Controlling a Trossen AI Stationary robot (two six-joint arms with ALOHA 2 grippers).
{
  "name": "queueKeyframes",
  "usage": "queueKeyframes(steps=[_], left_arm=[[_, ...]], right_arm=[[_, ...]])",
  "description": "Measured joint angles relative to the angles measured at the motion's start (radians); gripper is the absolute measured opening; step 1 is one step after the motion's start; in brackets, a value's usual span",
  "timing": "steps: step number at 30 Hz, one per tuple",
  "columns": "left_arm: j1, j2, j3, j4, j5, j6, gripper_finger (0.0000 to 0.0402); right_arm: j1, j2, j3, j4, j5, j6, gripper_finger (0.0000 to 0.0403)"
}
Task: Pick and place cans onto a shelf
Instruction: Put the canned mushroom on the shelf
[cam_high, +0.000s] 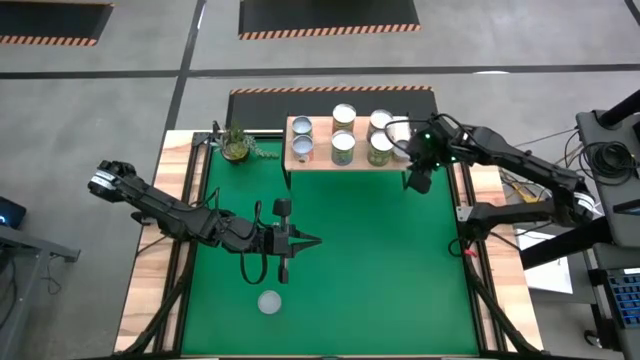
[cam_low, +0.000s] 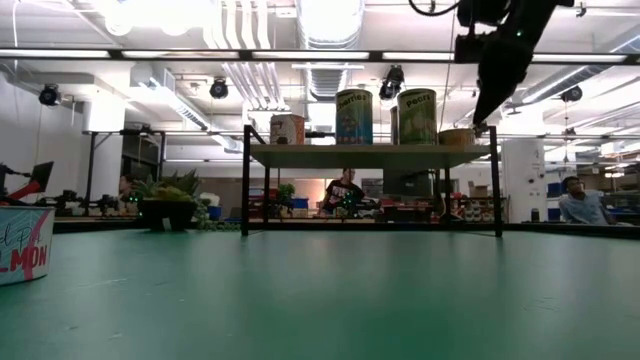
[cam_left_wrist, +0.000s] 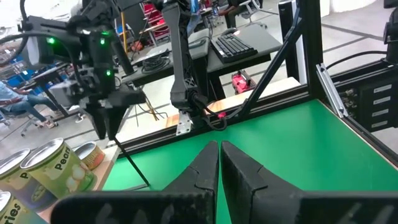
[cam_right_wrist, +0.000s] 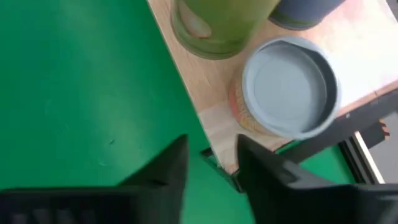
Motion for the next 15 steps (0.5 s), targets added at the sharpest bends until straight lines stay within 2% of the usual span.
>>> queueKeyframes(steps=[3,5,15], left_arm=[[0.0,0.0,0.0,0.0,0.0,0.0,0.0],[0.0,0.0,0.0,0.0,0.0,0.0,0.0],[0.0,0.0,0.0,0.0,0.0,0.0,0.0]], right_arm=[[0.0,0.02,-0.008,0.027,0.006,-0.022,0.0051],[0.0,0.031,-0.008,0.05,0.008,-0.04,0.002],[-0.001,0.078,-0.008,0.076,0.066,-0.07,0.0009]])
